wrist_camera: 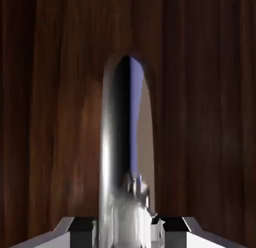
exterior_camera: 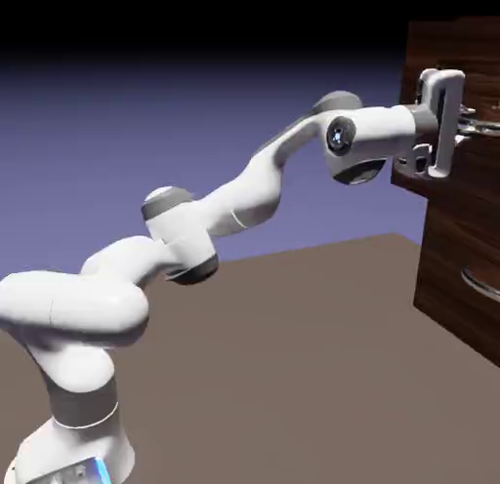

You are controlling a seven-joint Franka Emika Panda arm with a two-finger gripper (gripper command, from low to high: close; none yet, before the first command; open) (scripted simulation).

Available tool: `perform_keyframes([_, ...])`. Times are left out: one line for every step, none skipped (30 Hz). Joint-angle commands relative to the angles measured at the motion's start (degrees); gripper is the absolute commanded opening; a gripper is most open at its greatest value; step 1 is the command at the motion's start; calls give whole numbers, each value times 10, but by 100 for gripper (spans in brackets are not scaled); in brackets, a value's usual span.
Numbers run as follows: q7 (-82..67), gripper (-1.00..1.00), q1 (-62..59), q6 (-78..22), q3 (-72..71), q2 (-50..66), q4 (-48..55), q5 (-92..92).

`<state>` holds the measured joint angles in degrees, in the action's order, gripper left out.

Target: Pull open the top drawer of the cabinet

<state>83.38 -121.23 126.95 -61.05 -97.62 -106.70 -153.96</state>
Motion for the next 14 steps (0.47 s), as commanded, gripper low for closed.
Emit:
perform_keyframes([-2, -100, 12, -9, 1, -3, -21, 4])
perform_keyframes([-5, -100, 24, -18, 2, -6, -41, 6])
perform_keyframes([-8, -100, 36, -27, 4, -9, -62, 8])
perform_keyframes([-11, -100, 48, -35, 5, -12, -83, 11])
perform_keyframes([-14, -100, 60, -44, 7, -15, -104, 14])
perform_keyframes([-17, -100, 73, -53, 9, -18, -125, 17])
perform_keyframes([-19, -100, 85, -61, 11, -22, -145, 21])
perform_keyframes([-22, -100, 97, -70, 14, -25, -166, 25])
perform_keyframes([-24, -100, 110, -78, 16, -28, -187, 29])
perform_keyframes([-27, -100, 122, -87, 19, -31, -208, 34])
perform_keyframes([-28, -100, 127, -90, 21, -33, -216, 36])
perform_keyframes([-28, 100, 127, -90, 21, -33, -216, 36])
perform_keyframes([-28, 100, 127, -90, 21, -33, -216, 36])
perform_keyframes([-33, 100, 143, -97, 24, -33, -237, 44])
